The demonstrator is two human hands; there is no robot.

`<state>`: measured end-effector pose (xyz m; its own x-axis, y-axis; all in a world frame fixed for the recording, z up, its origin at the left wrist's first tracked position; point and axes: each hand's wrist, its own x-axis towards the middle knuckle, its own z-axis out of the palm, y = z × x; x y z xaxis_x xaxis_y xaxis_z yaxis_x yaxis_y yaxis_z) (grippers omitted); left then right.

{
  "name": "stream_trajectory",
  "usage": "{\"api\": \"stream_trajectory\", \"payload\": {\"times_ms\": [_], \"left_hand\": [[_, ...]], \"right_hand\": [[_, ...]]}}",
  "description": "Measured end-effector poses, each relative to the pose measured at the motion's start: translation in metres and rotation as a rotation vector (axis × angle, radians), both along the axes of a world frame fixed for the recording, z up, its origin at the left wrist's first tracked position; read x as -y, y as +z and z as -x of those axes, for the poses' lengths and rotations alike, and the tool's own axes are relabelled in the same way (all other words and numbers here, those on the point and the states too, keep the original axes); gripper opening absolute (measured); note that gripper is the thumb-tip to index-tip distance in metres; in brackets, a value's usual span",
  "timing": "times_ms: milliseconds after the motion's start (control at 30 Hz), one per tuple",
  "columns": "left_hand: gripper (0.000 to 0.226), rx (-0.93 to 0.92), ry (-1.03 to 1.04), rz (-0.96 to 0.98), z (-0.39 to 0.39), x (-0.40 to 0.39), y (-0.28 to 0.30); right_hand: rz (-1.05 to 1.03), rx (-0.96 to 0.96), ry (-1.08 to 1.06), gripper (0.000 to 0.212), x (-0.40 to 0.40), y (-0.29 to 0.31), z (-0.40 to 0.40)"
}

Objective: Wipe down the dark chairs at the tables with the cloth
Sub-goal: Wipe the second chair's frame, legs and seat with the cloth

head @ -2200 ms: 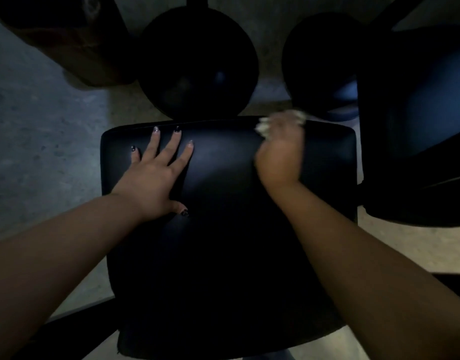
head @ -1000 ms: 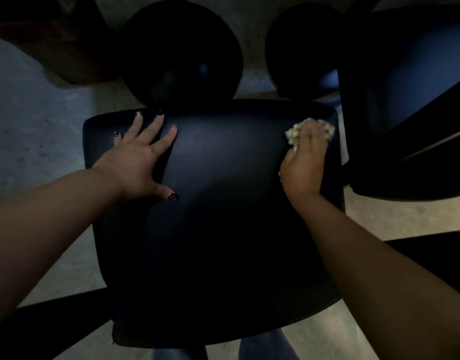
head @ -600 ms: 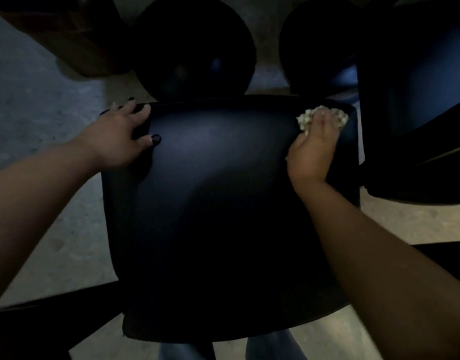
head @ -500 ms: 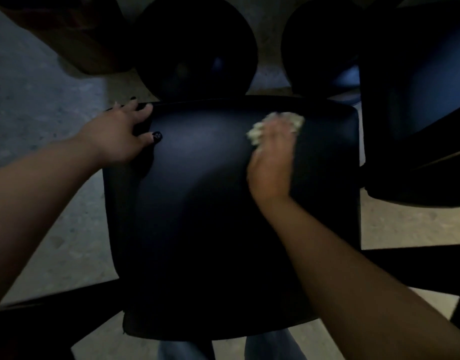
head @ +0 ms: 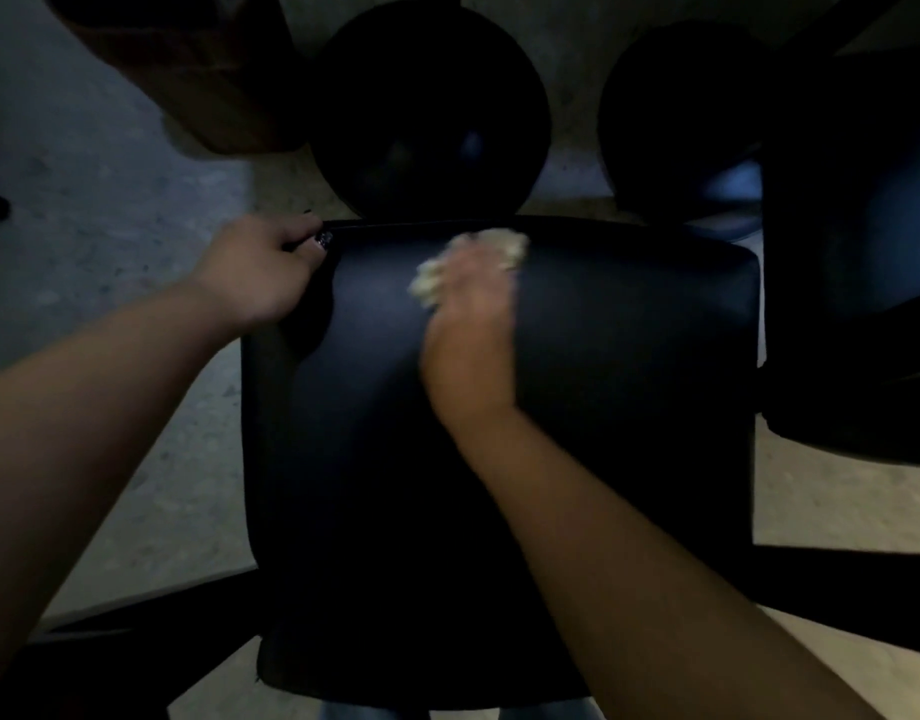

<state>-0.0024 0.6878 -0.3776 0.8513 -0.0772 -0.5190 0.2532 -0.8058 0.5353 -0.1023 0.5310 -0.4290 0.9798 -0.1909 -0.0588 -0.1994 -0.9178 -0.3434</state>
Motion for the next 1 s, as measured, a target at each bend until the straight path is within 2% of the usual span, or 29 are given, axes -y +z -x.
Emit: {"api": "stream_trajectory", "payload": {"times_ms": [100, 167, 233, 300, 400, 467, 567, 633, 733, 800, 933, 1000], "left_hand": [[0.037, 0.008, 0.066, 0.0, 0.005, -0.002, 0.0], [0.037, 0.0, 0.113, -0.009, 0.003, -0.007, -0.001], [0.035, -0.043, 0.191, -0.01, 0.0, -0.014, -0.001], [0.025, -0.12, 0.291, 0.034, -0.001, -0.016, -0.001], [0.042, -0.167, 0.306, 0.065, -0.003, -0.018, 0.0], [0.042, -0.177, 0.312, 0.068, -0.002, -0.023, 0.0], [0.025, -0.265, 0.482, 0.193, -0.001, -0.033, 0.0], [0.023, -0.35, 0.601, 0.328, 0.002, -0.041, 0.003], [0.027, -0.413, 0.591, 0.405, 0.012, -0.056, 0.001], [0.024, -0.454, 0.556, 0.416, 0.022, -0.065, -0.002], [0.029, -0.471, 0.603, 0.451, 0.047, -0.076, -0.011], [0.031, -0.474, 0.635, 0.478, 0.057, -0.077, -0.011]], "right_hand": [[-0.074, -0.034, 0.541, 0.05, -0.014, 0.008, 0.017], [-0.071, -0.049, 0.654, 0.047, 0.019, 0.009, 0.003], [-0.053, -0.035, 0.523, 0.047, 0.044, 0.007, -0.014], [-0.054, 0.024, 0.236, 0.049, 0.048, 0.004, -0.022], [-0.042, 0.03, -0.124, 0.054, -0.004, 0.003, -0.025], [-0.028, 0.025, -0.044, 0.058, -0.049, 0.002, -0.018], [-0.022, 0.001, 0.457, 0.058, -0.088, 0.003, 0.0], [-0.039, 0.012, 0.719, 0.053, -0.079, 0.006, -0.004], [0.009, -0.002, 0.928, 0.048, -0.049, 0.005, -0.031], [0.008, -0.026, 0.864, 0.05, -0.042, 0.005, -0.051], [-0.025, -0.015, 0.496, 0.054, -0.072, 0.001, -0.053], [-0.014, 0.003, 0.497, 0.052, -0.096, -0.001, -0.022]]}}
